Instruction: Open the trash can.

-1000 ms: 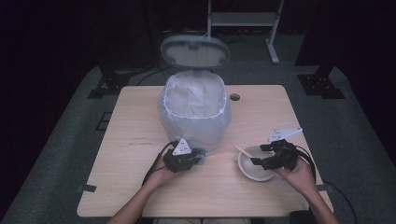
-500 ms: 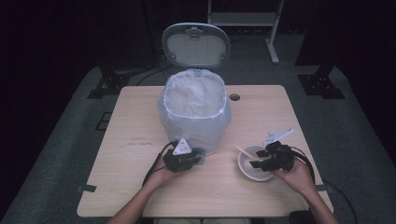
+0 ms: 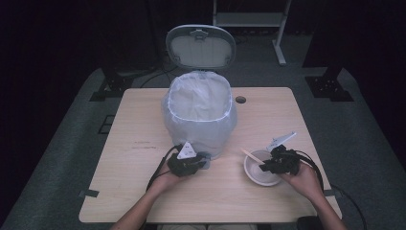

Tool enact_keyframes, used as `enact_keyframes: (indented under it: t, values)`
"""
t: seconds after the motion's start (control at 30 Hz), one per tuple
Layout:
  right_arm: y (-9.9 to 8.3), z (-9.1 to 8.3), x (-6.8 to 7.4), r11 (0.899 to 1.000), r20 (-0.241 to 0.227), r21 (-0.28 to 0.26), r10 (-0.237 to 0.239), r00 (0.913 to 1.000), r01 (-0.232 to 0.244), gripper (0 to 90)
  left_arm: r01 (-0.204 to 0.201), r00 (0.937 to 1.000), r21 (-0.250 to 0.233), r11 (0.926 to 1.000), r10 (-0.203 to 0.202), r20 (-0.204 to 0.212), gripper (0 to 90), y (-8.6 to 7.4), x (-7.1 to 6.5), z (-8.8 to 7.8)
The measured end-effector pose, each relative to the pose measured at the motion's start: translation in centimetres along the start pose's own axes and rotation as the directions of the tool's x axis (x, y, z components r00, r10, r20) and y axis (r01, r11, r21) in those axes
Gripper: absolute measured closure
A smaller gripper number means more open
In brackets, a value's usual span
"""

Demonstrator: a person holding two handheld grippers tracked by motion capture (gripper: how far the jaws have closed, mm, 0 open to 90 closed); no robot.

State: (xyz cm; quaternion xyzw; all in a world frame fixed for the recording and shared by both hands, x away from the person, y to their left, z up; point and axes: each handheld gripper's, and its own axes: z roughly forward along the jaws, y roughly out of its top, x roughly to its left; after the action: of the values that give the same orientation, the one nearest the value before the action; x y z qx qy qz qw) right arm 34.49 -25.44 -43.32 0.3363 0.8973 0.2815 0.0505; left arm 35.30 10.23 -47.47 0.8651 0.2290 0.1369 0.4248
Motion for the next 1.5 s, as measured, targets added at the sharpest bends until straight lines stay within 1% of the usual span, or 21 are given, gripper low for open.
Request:
enact_keyframes:
  t: [0.13, 0.23, 0.33, 0.37, 0.4, 0.53, 0.57, 0.67, 0.7, 0.73, 0.8, 0.93, 0.97, 1.07, 1.1, 1.17, 1.2, 1.23, 1.33, 1.37, 1.5]
  values:
    - [-0.1, -0.4, 0.0, 1.000, -0.011, -0.011, 0.001, 0.9999, -0.001, 78.9, -0.001, 1.0000, -0.002, 1.0000, 0.001, 0.001, 71.0, 0.0, 0.0, 0.0]
    - [0.0, -0.6, 0.1, 1.000, -0.009, -0.022, 0.006, 0.9999, -0.006, 79.0, 0.008, 1.0000, -0.010, 0.9999, -0.008, 0.001, 71.0, -0.1, 0.0, 0.0]
    - [0.1, -1.3, 0.0, 0.999, -0.018, -0.050, 0.016, 0.9997, -0.017, 79.1, 0.004, 1.0000, -0.010, 0.9999, -0.004, 0.001, 70.9, -0.2, 0.2, 0.0]
    - [0.1, -1.5, 0.0, 0.998, -0.018, -0.054, 0.020, 0.9996, -0.021, 79.1, 0.018, 0.9998, -0.014, 0.9997, -0.018, 0.002, 70.9, -0.2, 0.0, 0.0]
    - [0.2, -1.7, 0.0, 0.998, -0.017, -0.061, 0.023, 0.9996, -0.024, 79.1, 0.008, 1.0000, -0.006, 0.9999, -0.008, 0.003, 70.9, -0.2, 0.1, -0.1]
    - [0.3, -2.3, 0.0, 0.996, -0.023, -0.083, 0.027, 0.9994, -0.029, 79.1, 0.009, 1.0000, -0.008, 0.9999, -0.009, 0.003, 70.9, -0.2, 0.1, -0.1]
    - [0.4, -2.8, 0.1, 0.995, -0.025, -0.101, 0.026, 0.9993, -0.029, 79.1, 0.015, 0.9999, -0.013, 0.9998, -0.015, 0.005, 70.9, -0.2, 0.1, 0.0]
    - [0.6, -3.3, 0.2, 0.993, -0.028, -0.117, 0.029, 0.9992, -0.032, 79.1, 0.015, 0.9999, -0.013, 0.9998, -0.015, 0.004, 70.9, -0.2, 0.1, 0.0]
    - [0.7, -4.0, 0.3, 0.989, -0.036, -0.140, 0.033, 0.9988, -0.037, 79.1, 0.016, 0.9999, -0.013, 0.9998, -0.016, 0.004, 70.9, -0.2, 0.1, 0.0]
    - [0.7, -4.0, 0.3, 0.989, -0.036, -0.140, 0.033, 0.9988, -0.037, 79.1, 0.016, 0.9999, -0.013, 0.9998, -0.016, 0.004, 70.9, -0.2, 0.1, 0.0]
    - [0.9, -4.6, 0.2, 0.986, -0.049, -0.163, 0.035, 0.9982, -0.043, 79.1, 0.017, 0.9998, -0.015, 0.9997, -0.017, 0.004, 70.9, -0.2, 0.1, 0.0]
    - [1.3, -5.8, 0.2, 0.981, -0.046, -0.188, 0.034, 0.9984, -0.042, 79.2, 0.019, 0.9998, -0.014, 0.9997, -0.019, 0.004, 70.9, -0.2, 0.1, 0.0]
    - [1.5, -6.4, 0.2, 0.979, -0.051, -0.201, 0.034, 0.9981, -0.044, 79.2, 0.019, 0.9998, -0.017, 0.9997, -0.019, 0.003, 70.9, -0.2, 0.1, 0.0]
    - [1.7, -6.9, 0.2, 0.978, -0.045, -0.207, 0.030, 0.9985, -0.039, 79.2, 0.019, 0.9998, -0.016, 0.9997, -0.019, 0.003, 71.0, -0.2, 0.1, 0.0]
    - [2.1, -7.6, 0.3, 0.975, -0.052, -0.218, 0.029, 0.9982, -0.040, 79.2, 0.019, 0.9998, -0.017, 0.9997, -0.019, 0.003, 71.0, -0.2, 0.1, 0.0]
    - [2.3, -7.9, 0.3, 0.974, -0.049, -0.223, 0.023, 0.9985, -0.034, 79.2, 0.015, 0.9999, -0.015, 0.9998, -0.015, 0.003, 71.0, -0.3, 0.2, 0.0]
    - [2.6, -8.5, 0.4, 0.973, -0.049, -0.228, 0.017, 0.9987, -0.027, 79.2, 0.016, 0.9999, -0.015, 0.9998, -0.016, 0.002, 70.9, -0.3, 0.1, 0.0]
    - [2.6, -8.5, 0.4, 0.973, -0.049, -0.228, 0.017, 0.9987, -0.027, 79.2, 0.016, 0.9999, -0.015, 0.9998, -0.016, 0.002, 71.0, -0.3, 0.1, 0.0]
    - [3.5, -9.6, 0.7, 0.970, -0.050, -0.242, 0.004, 0.9987, -0.016, 79.2, 0.023, 0.9997, -0.019, 0.9996, -0.023, 0.004, 71.0, -0.3, 0.1, 0.0]
    - [3.7, -9.9, 0.8, 0.970, -0.048, -0.244, -0.001, 0.9988, -0.011, 79.2, 0.031, 0.9995, -0.026, 0.9992, -0.031, 0.006, 70.9, -0.3, 0.1, 0.0]
    - [4.3, -10.7, 1.0, 0.970, -0.047, -0.243, -0.010, 0.9989, -0.002, 79.2, 0.029, 0.9996, -0.027, 0.9992, -0.029, 0.006, 70.9, -0.3, 0.1, 0.0]
